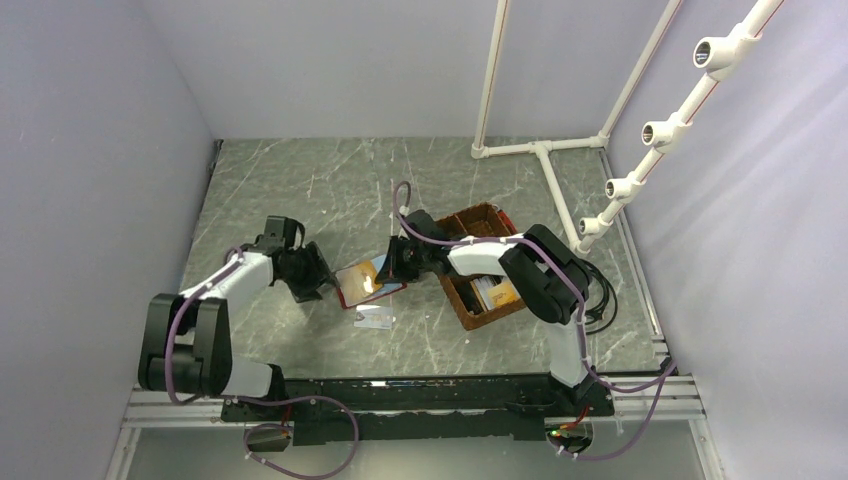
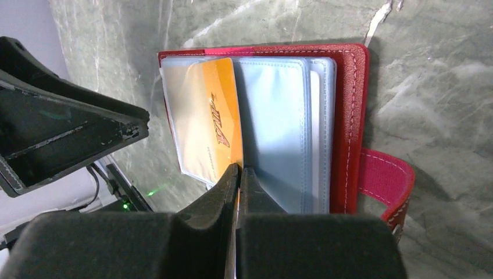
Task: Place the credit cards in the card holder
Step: Insert the credit card into the card holder.
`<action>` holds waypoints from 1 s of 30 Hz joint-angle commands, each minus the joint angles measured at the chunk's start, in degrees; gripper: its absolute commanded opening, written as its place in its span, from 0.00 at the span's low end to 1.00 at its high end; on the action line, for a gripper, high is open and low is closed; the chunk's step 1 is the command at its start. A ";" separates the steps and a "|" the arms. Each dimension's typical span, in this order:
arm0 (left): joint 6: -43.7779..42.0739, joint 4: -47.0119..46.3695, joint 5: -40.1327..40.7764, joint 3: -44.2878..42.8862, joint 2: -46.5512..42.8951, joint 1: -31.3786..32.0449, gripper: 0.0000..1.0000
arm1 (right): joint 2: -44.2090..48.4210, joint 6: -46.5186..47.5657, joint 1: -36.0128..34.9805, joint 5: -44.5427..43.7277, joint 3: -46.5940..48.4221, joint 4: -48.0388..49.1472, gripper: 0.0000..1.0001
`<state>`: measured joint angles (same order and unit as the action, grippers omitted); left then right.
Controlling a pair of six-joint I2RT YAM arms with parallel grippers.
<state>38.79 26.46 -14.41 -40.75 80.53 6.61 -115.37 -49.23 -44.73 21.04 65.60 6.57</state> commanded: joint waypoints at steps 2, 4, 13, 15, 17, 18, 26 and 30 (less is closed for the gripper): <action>2.06 0.02 1.15 3.68 -4.02 -0.77 0.51 | 0.39 5.26 -0.18 -0.90 0.55 -1.21 0.00; 2.26 -2.46 -1.65 4.57 -1.94 -0.74 0.40 | -0.47 7.23 -0.46 1.49 1.96 -1.97 0.03; 3.35 -7.04 -4.98 6.30 1.29 -0.68 0.23 | 0.15 16.10 -4.30 4.00 6.39 -8.00 0.24; 2.94 -6.22 -4.52 6.36 0.43 -0.72 0.23 | 0.61 19.45 -3.63 3.52 6.58 -10.41 0.30; 2.75 -5.91 -4.31 6.53 0.01 -0.72 0.22 | 1.04 22.99 -3.13 3.31 6.56 -11.78 0.38; 2.67 -5.84 -4.23 6.64 -0.10 -0.72 0.22 | 0.98 24.81 -3.02 3.12 7.01 -12.89 0.41; 1.42 -6.04 -4.18 5.78 1.55 -0.72 0.19 | -2.60 33.61 -2.91 5.10 13.61 -17.68 0.54; 0.17 -6.25 -4.06 3.50 4.59 -0.68 0.18 | -4.34 36.60 -3.27 8.25 15.01 -15.71 0.57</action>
<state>41.25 20.40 -20.40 -35.35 81.87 5.69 -117.69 -18.57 -47.92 26.30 78.17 -9.80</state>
